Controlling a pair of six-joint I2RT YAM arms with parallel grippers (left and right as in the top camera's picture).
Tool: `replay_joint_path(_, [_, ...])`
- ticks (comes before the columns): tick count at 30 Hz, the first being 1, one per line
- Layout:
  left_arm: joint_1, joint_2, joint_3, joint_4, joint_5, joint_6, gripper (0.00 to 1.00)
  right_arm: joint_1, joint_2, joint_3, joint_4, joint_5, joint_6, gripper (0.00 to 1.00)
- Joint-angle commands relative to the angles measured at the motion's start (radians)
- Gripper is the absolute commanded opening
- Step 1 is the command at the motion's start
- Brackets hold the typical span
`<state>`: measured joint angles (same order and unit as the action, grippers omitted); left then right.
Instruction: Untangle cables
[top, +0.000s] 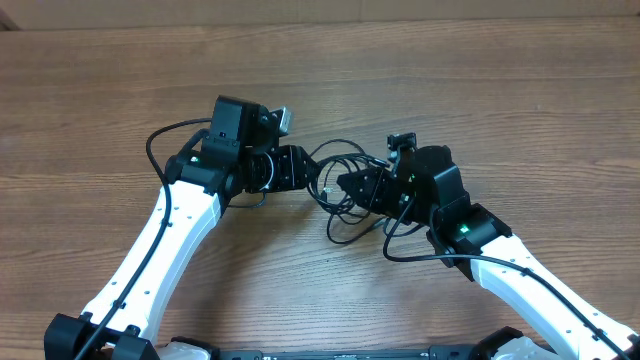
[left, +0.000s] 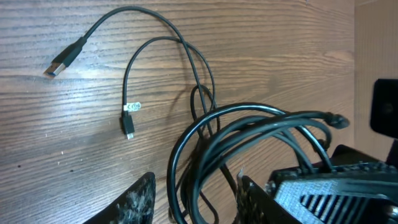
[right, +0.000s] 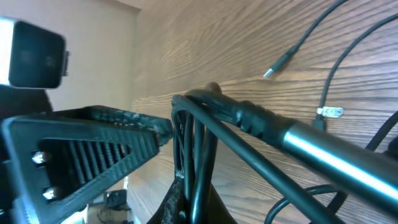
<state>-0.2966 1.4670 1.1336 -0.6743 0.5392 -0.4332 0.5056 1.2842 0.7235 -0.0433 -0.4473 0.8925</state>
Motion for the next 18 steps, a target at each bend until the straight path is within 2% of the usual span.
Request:
replay_joint_path(1, [0.002,-0.016,0.023,-0.005,0.008,0.031,0.42,0.005,-0.002,0.003,0.013,-0.033,-0.011,0.04])
replay_joint_path(9, [0.002,-0.016,0.023,-0.004,0.0,0.031,0.32,0.005,-0.002,0.003,0.023,-0.074,-0.01,0.04])
replay_joint_path(18, [0.002,-0.016,0.023,-0.006,0.0,0.031,0.29,0.005,-0.002,0.003,0.099,-0.098,-0.006,0.04])
